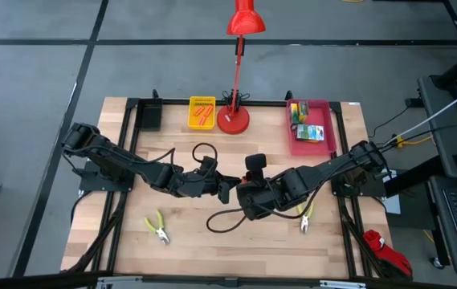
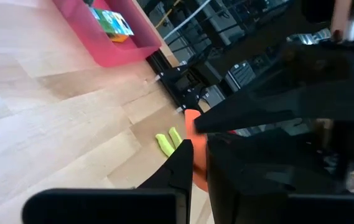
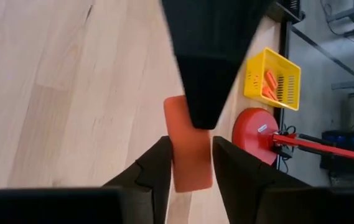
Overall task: Pick & Place School Supplies
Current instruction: Put the orange eraser into the yellow bin
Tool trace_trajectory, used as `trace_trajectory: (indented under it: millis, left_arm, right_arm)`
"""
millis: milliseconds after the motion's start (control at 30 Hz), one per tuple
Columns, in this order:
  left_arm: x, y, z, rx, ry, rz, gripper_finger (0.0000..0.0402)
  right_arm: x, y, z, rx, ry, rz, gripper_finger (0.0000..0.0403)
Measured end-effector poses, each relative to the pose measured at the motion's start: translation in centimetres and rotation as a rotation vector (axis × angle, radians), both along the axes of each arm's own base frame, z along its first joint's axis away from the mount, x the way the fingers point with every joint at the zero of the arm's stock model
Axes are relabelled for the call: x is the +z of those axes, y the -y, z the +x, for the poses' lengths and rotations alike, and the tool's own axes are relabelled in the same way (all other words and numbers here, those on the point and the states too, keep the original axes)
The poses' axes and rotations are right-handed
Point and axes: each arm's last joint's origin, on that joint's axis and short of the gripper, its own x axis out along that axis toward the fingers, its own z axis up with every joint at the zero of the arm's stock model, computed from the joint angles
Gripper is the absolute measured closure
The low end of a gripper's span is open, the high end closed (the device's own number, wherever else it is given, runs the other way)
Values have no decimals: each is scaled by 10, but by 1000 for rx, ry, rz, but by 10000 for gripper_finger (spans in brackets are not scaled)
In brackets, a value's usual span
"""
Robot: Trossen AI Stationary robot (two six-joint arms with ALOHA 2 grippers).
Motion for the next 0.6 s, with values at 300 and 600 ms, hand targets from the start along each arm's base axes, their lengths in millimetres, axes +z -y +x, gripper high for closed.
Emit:
trace_trajectory:
  millis: [300,600]
  left_arm:
    - [-3,-3,-4,12,-52,20,381]
    - [2,-25,-13,173,-120,86,381]
  right_arm:
    - [20,6,-14,-60,78,6,267]
    - [36,-2,-43,-114,105,92,267]
